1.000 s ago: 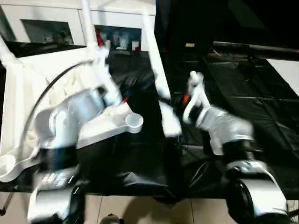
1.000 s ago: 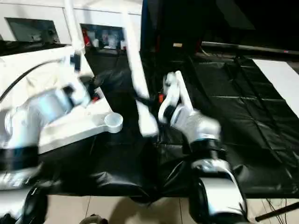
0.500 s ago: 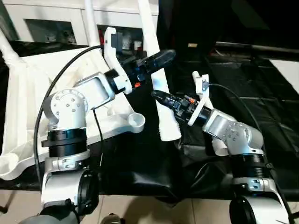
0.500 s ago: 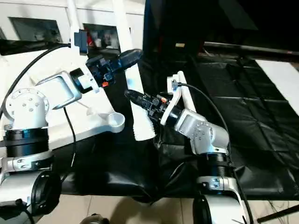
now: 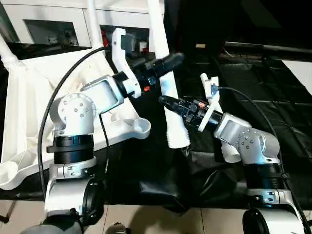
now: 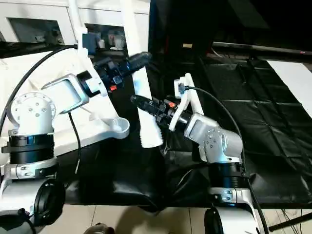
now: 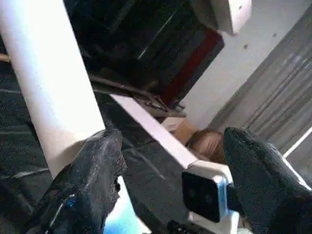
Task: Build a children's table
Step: Pick table leg
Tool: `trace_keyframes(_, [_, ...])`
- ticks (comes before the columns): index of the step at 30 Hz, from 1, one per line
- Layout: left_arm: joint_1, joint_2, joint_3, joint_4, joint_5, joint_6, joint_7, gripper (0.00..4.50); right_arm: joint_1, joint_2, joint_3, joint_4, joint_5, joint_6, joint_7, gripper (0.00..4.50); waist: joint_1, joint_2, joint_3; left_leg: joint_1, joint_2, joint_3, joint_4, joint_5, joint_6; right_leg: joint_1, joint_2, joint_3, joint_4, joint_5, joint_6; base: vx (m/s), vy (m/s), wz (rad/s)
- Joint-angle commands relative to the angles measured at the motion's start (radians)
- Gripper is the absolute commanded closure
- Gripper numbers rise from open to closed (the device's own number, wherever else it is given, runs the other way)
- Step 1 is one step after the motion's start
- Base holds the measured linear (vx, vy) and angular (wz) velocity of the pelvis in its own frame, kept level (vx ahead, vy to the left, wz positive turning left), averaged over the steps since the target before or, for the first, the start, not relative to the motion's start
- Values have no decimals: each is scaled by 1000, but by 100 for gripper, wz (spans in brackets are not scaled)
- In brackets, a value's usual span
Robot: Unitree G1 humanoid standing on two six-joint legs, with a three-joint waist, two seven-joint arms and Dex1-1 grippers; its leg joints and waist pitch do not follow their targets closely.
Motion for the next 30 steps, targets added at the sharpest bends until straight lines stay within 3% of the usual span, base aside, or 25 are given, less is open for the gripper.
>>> trace_keyframes(1, [8,17,9,68,44,18,34,89,-21,7,52,-97,59,-1,67,269,3,2,-77,20,55,-18,-63,-53,11,55,-106,59,-74,-7,-195,0,0,0])
trace_keyframes(10, [-25,16,125,135,-35,11,75,89,-23,6,31,-110,61,-1,39,269,2,5,-79,20,53,-18,-61,-54,7,56,-106,59,-74,13,-204,0,0,0])
trace_keyframes(12, [-24,8,149,134,-73,26,76,62,-28,6,16,-103,60,-7,24,269,1,8,-79,20,53,-19,-61,-56,3,56,-105,59,-73,16,-206,0,0,0])
trace_keyframes(16, [-18,6,151,122,-99,45,63,44,-36,7,-1,-96,60,-20,6,269,2,12,-79,20,54,-19,-62,-60,1,56,-104,59,-73,22,-209,0,0,0])
trace_keyframes(17, [-20,9,141,123,-84,36,68,20,-43,11,-14,-86,56,-34,-11,269,2,12,-79,21,55,-19,-62,-65,0,55,-104,59,-74,19,-208,0,0,0])
trace_keyframes(18, [-21,14,131,128,-72,27,67,16,-51,17,-29,-74,53,-48,-32,269,3,18,-79,22,55,-20,-63,-70,-4,55,-105,59,-74,11,-206,0,0,0])
trace_keyframes(20, [-24,17,129,137,-67,21,70,11,-60,21,-43,-62,49,-64,-52,269,2,15,-79,22,56,-20,-64,-72,-8,55,-105,59,-74,10,-204,0,0,0])
trace_keyframes(22, [-27,17,130,145,-66,18,75,2,-65,21,-52,-57,49,-72,-60,269,1,19,-80,24,55,-21,-64,-77,-16,55,-103,59,-73,18,-203,0,0,0])
trace_keyframes(30, [-29,27,112,147,-65,13,77,0,-68,28,-77,-89,72,-83,-79,270,1,25,-82,22,54,-22,-62,-61,-4,59,-102,58,-68,70,-200,0,0,0])
